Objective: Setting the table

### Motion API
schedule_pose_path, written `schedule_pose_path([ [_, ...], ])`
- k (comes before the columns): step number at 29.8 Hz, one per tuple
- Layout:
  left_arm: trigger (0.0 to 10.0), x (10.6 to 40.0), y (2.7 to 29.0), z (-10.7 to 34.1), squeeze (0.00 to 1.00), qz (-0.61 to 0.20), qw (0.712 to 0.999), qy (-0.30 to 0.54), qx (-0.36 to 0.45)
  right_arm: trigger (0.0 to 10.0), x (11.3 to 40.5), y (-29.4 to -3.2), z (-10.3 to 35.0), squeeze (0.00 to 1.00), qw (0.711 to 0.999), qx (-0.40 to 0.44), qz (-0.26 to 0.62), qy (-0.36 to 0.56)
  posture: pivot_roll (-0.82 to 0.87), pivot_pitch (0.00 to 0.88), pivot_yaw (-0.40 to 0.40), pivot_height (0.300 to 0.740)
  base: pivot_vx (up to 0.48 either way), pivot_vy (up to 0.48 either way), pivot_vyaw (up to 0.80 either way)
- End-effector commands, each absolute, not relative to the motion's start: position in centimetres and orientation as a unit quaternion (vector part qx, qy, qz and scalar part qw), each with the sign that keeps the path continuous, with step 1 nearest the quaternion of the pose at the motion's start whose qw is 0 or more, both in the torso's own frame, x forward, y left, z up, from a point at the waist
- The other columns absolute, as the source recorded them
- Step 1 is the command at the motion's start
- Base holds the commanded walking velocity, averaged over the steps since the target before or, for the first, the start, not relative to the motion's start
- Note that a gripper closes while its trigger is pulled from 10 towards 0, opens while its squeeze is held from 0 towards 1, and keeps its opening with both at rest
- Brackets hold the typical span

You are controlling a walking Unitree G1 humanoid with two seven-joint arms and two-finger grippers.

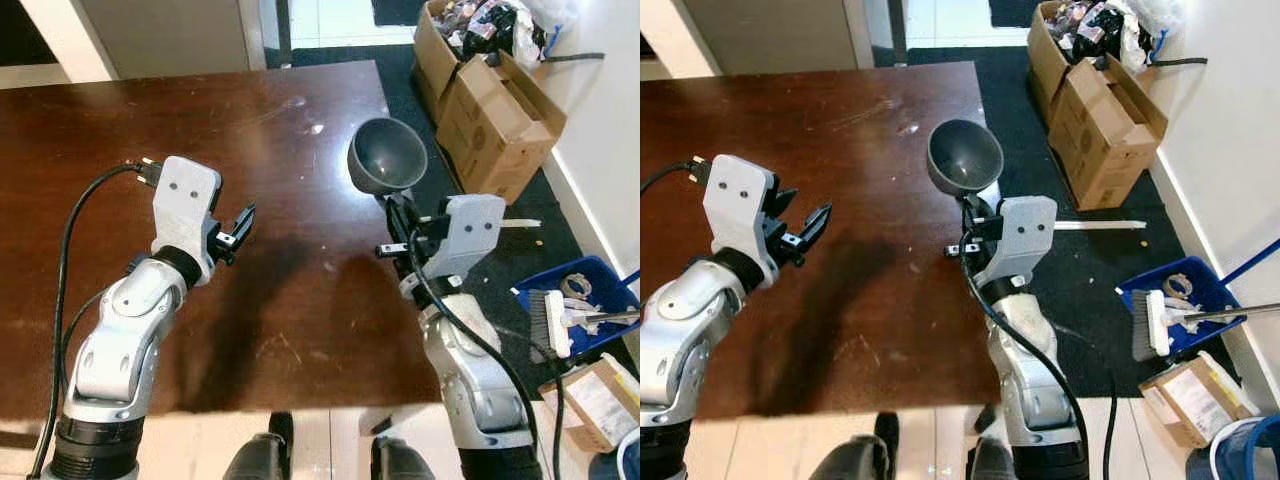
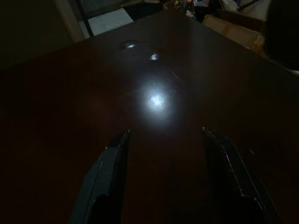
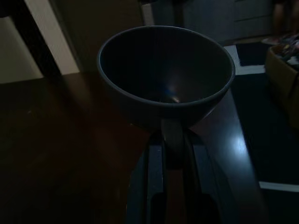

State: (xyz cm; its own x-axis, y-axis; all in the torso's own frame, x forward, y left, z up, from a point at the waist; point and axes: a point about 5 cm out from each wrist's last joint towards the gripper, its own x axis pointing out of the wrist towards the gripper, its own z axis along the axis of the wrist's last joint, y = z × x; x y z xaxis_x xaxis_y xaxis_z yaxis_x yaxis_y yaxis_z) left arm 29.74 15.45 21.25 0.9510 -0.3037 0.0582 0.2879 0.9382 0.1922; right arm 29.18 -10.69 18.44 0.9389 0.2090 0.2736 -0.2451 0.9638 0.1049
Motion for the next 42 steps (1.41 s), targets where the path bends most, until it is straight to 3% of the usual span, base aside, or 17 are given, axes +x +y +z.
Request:
schedule_pose_path([
  [1, 10.0, 29.5, 15.5, 21.2, 0.05, -0.148, 0.984, -0.041, 0.096, 10.0, 28.8, -10.5, 18.5, 0.0, 0.982, 0.071, 0.118, -0.128, -0.06, 0.102, 0.13, 0.74, -0.394, 0.0, 0.0],
  [35, 10.0, 29.7, 15.3, 20.7, 0.05, -0.146, 0.985, -0.035, 0.09, 10.0, 28.8, -9.9, 18.6, 0.0, 0.98, 0.066, 0.141, -0.121, -0.08, 0.088, 0.125, 0.74, -0.39, 0.0, 0.0],
  [42, 10.0, 29.8, 15.0, 19.9, 0.06, -0.119, 0.99, -0.042, 0.062, 10.0, 29.1, -9.6, 18.5, 0.0, 0.979, 0.052, 0.165, -0.111, -0.13, 0.05, 0.033, 0.74, -0.38, 0.0, 0.0],
])
